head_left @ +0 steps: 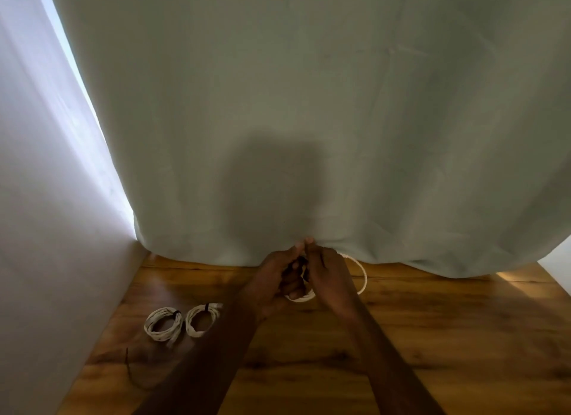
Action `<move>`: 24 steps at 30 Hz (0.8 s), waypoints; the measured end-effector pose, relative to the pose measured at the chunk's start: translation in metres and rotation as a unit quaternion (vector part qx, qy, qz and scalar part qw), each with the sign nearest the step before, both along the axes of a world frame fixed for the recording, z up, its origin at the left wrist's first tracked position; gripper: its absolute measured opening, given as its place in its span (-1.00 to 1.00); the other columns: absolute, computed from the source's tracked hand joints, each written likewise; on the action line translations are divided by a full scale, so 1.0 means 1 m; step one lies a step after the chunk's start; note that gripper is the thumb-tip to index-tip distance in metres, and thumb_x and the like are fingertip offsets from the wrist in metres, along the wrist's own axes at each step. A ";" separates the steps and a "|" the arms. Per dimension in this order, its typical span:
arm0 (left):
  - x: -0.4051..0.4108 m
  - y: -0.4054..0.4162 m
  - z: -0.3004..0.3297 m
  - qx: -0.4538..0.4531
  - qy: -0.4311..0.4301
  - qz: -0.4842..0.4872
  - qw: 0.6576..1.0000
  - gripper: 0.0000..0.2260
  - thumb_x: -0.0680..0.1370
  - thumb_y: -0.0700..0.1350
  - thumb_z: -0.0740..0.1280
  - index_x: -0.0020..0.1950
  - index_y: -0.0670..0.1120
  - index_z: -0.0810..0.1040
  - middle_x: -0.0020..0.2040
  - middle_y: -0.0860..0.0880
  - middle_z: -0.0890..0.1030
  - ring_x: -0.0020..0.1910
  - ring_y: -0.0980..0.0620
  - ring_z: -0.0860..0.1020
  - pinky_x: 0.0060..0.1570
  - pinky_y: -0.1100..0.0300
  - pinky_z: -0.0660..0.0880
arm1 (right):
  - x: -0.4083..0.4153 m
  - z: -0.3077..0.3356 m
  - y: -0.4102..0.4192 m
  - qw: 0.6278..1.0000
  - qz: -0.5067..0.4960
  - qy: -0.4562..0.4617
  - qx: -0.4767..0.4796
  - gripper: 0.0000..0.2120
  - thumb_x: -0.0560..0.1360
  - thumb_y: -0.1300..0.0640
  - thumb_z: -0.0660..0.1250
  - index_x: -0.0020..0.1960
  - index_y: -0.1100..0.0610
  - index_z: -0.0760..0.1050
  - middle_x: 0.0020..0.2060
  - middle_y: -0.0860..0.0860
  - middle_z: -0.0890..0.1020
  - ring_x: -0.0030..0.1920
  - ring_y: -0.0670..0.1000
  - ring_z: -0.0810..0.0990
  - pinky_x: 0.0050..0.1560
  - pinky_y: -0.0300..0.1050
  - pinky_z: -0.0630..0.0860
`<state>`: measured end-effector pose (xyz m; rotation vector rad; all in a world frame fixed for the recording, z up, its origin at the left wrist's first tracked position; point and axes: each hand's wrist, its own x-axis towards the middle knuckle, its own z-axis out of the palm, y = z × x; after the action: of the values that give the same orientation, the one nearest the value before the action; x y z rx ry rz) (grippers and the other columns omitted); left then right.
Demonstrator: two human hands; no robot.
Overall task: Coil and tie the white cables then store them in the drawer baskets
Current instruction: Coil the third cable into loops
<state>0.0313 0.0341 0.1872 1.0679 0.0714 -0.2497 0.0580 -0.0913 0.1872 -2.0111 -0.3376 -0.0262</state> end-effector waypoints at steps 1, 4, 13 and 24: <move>0.000 -0.001 0.000 0.010 -0.004 0.003 1.000 -0.60 0.56 0.09 0.28 -0.38 -0.10 0.35 -0.57 0.04 0.18 -0.62 0.10 0.13 -0.48 0.20 0.16 | 0.001 0.002 0.000 1.000 -0.005 -0.004 0.000 -0.49 0.69 -0.10 0.04 -0.29 0.11 0.50 -0.40 0.21 0.60 -0.42 0.11 0.56 -0.39 -0.01 0.41; 0.000 -0.004 0.002 -0.023 0.007 -0.001 1.000 -0.59 0.55 0.15 0.26 -0.34 -0.11 0.37 -0.57 0.04 0.17 -0.61 0.10 0.12 -0.50 0.21 0.15 | 0.005 0.003 -0.002 0.999 0.005 0.022 0.035 -0.40 0.64 -0.16 0.07 -0.26 0.30 0.52 -0.42 0.27 0.54 -0.43 0.13 0.50 -0.37 -0.02 0.37; 0.008 -0.003 0.005 -0.189 -0.018 0.005 0.982 -0.55 0.64 0.13 0.13 -0.20 -0.20 0.51 -0.59 0.07 0.18 -0.66 0.17 0.14 -0.57 0.26 0.24 | 0.004 -0.001 -0.025 0.985 0.054 0.042 0.161 -0.51 0.68 -0.03 0.06 -0.25 0.21 0.53 -0.53 -0.05 0.49 -0.50 -0.13 0.43 -0.42 -0.28 0.34; 0.024 0.009 0.022 -0.258 -0.069 0.016 0.963 -0.63 0.66 -0.10 0.10 0.29 -0.36 0.43 -0.35 0.02 0.37 -0.43 0.13 0.37 -0.17 0.16 0.53 | -0.001 -0.036 -0.044 0.972 0.084 -0.133 -0.173 -0.77 0.68 -0.12 0.08 -0.06 -0.14 0.44 -0.42 -0.10 0.51 -0.48 -0.09 0.48 -0.47 -0.22 0.31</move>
<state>0.0555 0.0430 0.2091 0.5609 -0.0990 -0.1515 0.0575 -0.1349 0.1512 -2.3202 -0.7243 -0.1405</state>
